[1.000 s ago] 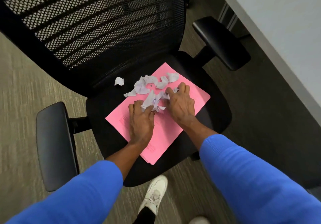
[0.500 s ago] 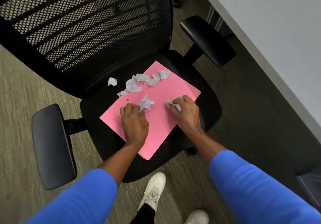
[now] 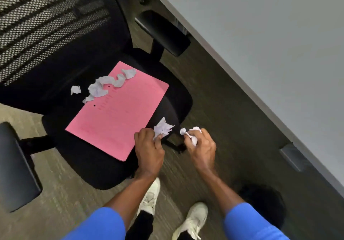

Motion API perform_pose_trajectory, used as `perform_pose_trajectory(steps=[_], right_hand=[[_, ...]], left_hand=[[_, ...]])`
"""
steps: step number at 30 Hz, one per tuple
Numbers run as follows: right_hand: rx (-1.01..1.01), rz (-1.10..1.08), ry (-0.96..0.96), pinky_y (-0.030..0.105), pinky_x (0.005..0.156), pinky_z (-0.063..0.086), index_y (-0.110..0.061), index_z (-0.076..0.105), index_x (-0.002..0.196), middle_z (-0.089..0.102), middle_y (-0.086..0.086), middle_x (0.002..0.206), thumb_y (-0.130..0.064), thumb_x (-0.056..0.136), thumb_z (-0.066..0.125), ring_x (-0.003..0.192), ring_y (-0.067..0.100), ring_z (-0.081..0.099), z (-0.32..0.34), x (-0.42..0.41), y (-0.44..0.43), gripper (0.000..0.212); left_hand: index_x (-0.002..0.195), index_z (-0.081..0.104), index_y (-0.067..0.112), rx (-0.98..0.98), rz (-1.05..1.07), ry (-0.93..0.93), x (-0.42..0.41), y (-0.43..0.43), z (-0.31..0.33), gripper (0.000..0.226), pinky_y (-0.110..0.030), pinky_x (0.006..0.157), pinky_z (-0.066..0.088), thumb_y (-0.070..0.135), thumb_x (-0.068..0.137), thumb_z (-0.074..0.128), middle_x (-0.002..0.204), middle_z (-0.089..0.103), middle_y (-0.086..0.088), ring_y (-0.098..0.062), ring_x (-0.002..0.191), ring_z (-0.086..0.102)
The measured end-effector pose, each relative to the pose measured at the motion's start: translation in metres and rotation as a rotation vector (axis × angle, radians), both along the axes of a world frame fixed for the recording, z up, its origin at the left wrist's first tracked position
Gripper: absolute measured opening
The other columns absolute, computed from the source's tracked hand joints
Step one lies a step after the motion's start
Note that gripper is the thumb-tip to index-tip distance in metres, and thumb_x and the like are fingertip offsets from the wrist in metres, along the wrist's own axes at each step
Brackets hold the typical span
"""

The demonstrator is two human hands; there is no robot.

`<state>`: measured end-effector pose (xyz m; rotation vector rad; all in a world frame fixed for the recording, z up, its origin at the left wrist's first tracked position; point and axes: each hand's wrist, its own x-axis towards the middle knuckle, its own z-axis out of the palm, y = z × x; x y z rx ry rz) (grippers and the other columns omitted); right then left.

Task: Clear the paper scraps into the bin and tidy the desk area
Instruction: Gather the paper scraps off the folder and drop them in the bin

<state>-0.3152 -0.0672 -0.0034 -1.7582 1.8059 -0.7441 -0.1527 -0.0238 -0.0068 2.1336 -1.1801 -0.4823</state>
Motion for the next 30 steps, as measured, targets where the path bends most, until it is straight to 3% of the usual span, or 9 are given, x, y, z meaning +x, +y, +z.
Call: perform_pose_trajectory(steps=[3, 8, 12, 18, 20, 22, 25, 28, 30], right_hand=[[0.044, -0.090, 0.005, 0.020, 0.070, 0.041, -0.016, 0.079, 0.090, 0.070, 0.001, 0.084, -0.016, 0.084, 0.087, 0.072, 0.016, 0.063, -0.005, -0.036, 0.024, 0.010], [0.232, -0.287, 0.080, 0.044, 0.075, 0.058, -0.011, 0.081, 0.097, 0.080, 0.016, 0.088, -0.021, 0.089, 0.080, 0.081, 0.037, 0.075, -0.030, -0.129, 0.079, 0.013], [0.342, -0.400, 0.109, 0.037, 0.079, 0.056, -0.021, 0.076, 0.120, 0.080, 0.011, 0.105, -0.030, 0.094, 0.076, 0.093, 0.033, 0.077, -0.050, -0.191, 0.124, 0.027], [0.318, -0.593, 0.129, 0.036, 0.078, 0.056, -0.016, 0.080, 0.095, 0.079, 0.010, 0.102, -0.036, 0.094, 0.078, 0.089, 0.031, 0.076, -0.076, -0.264, 0.177, 0.020], [0.342, -0.618, 0.105, 0.039, 0.079, 0.056, -0.012, 0.080, 0.096, 0.077, 0.014, 0.105, -0.031, 0.094, 0.078, 0.091, 0.034, 0.075, -0.083, -0.283, 0.193, 0.019], [0.349, -0.679, 0.110, 0.040, 0.079, 0.057, -0.009, 0.080, 0.096, 0.077, 0.018, 0.104, -0.026, 0.093, 0.080, 0.090, 0.037, 0.075, -0.095, -0.312, 0.215, 0.017], [0.378, -0.735, 0.162, 0.040, 0.077, 0.057, -0.010, 0.080, 0.097, 0.077, 0.022, 0.101, -0.030, 0.092, 0.081, 0.087, 0.041, 0.075, -0.112, -0.345, 0.235, 0.021], [0.446, -0.768, 0.185, 0.043, 0.075, 0.056, -0.010, 0.079, 0.097, 0.078, 0.023, 0.099, -0.042, 0.093, 0.077, 0.087, 0.043, 0.075, -0.127, -0.372, 0.244, 0.033], [0.386, -0.798, 0.146, 0.044, 0.073, 0.057, -0.007, 0.079, 0.093, 0.078, 0.025, 0.092, -0.036, 0.092, 0.080, 0.084, 0.043, 0.075, -0.138, -0.389, 0.247, 0.030]], left_hand=[[0.089, 0.061, 0.009, -0.012, -0.115, -0.013, -0.035, 0.003, -0.007, 0.011, -0.037, 0.079, 0.038, 0.005, 0.094, 0.071, 0.097, 0.059, -0.006, -0.028, 0.092, 0.048], [0.088, 0.065, 0.007, -0.006, -0.335, 0.043, -0.120, 0.024, -0.020, 0.009, -0.041, 0.087, 0.046, 0.005, 0.094, 0.071, 0.100, 0.063, -0.007, -0.027, 0.094, 0.052], [0.091, 0.069, 0.003, 0.036, -0.446, 0.074, -0.183, 0.041, -0.033, 0.006, -0.045, 0.088, 0.048, 0.007, 0.096, 0.071, 0.101, 0.064, -0.011, -0.030, 0.096, 0.055], [0.098, 0.076, 0.000, 0.230, -0.644, 0.044, -0.262, 0.077, -0.068, 0.010, -0.050, 0.114, 0.044, 0.006, 0.091, 0.071, 0.109, 0.070, -0.021, -0.039, 0.111, 0.063], [0.105, 0.076, 0.003, 0.245, -0.739, 0.006, -0.282, 0.085, -0.080, 0.018, -0.042, 0.105, 0.045, 0.009, 0.089, 0.073, 0.113, 0.071, -0.018, -0.036, 0.111, 0.061], [0.101, 0.073, 0.005, 0.114, -0.829, -0.016, -0.316, 0.097, -0.094, 0.014, -0.040, 0.093, 0.043, 0.009, 0.088, 0.073, 0.105, 0.070, -0.017, -0.033, 0.103, 0.057], [0.096, 0.071, 0.004, 0.090, -0.951, -0.054, -0.355, 0.105, -0.116, 0.015, -0.045, 0.097, 0.039, 0.014, 0.093, 0.060, 0.099, 0.070, -0.020, -0.034, 0.103, 0.057], [0.109, 0.073, -0.001, 0.230, -1.040, -0.073, -0.387, 0.104, -0.132, 0.020, -0.043, 0.107, 0.033, 0.011, 0.095, 0.064, 0.115, 0.070, -0.026, -0.047, 0.113, 0.064], [0.102, 0.073, -0.003, 0.198, -1.079, -0.091, -0.407, 0.104, -0.138, 0.018, -0.044, 0.098, 0.036, 0.003, 0.086, 0.072, 0.104, 0.073, -0.027, -0.048, 0.099, 0.071]])
